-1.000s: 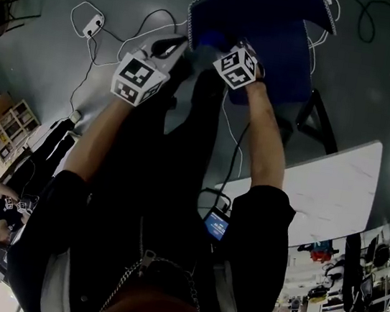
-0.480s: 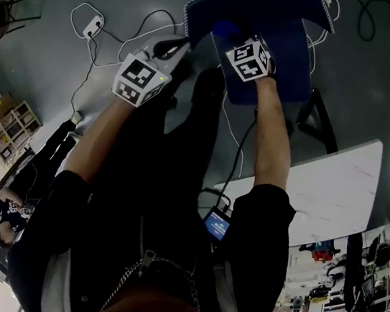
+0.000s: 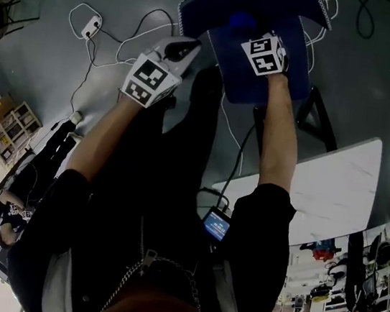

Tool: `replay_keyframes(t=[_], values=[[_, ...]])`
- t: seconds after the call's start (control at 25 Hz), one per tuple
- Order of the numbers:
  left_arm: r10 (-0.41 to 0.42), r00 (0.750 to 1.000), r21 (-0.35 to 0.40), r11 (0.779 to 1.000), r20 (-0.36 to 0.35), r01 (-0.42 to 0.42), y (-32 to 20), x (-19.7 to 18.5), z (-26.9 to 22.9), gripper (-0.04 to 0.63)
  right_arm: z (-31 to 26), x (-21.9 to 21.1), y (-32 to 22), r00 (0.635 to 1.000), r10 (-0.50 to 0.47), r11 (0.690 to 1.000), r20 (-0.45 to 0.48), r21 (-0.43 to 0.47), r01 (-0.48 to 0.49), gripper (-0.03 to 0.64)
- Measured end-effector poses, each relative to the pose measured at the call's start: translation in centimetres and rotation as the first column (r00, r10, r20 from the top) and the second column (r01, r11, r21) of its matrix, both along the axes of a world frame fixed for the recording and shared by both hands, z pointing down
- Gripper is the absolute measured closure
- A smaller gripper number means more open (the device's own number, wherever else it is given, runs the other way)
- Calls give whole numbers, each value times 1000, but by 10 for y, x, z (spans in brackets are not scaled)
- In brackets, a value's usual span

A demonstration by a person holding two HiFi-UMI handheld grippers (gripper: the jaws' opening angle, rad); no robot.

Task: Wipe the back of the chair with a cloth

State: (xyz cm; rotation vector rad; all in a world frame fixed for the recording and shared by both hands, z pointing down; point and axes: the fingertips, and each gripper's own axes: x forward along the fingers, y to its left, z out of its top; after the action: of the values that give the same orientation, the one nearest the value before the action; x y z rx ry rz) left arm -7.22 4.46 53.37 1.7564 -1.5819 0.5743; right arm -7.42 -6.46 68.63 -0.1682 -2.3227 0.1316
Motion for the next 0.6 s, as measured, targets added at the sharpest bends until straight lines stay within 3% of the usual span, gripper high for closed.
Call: replay_keyframes(t=[0.36, 0.6], values=[[72, 997, 4, 997, -11, -72, -23, 23, -2, 586, -4, 20, -63, 992, 127, 991, -11, 48, -126, 508], [113, 993, 13, 994, -15, -113, -35, 39, -2, 586, -8, 44, -116, 961, 276, 959, -10, 65, -275, 508]])
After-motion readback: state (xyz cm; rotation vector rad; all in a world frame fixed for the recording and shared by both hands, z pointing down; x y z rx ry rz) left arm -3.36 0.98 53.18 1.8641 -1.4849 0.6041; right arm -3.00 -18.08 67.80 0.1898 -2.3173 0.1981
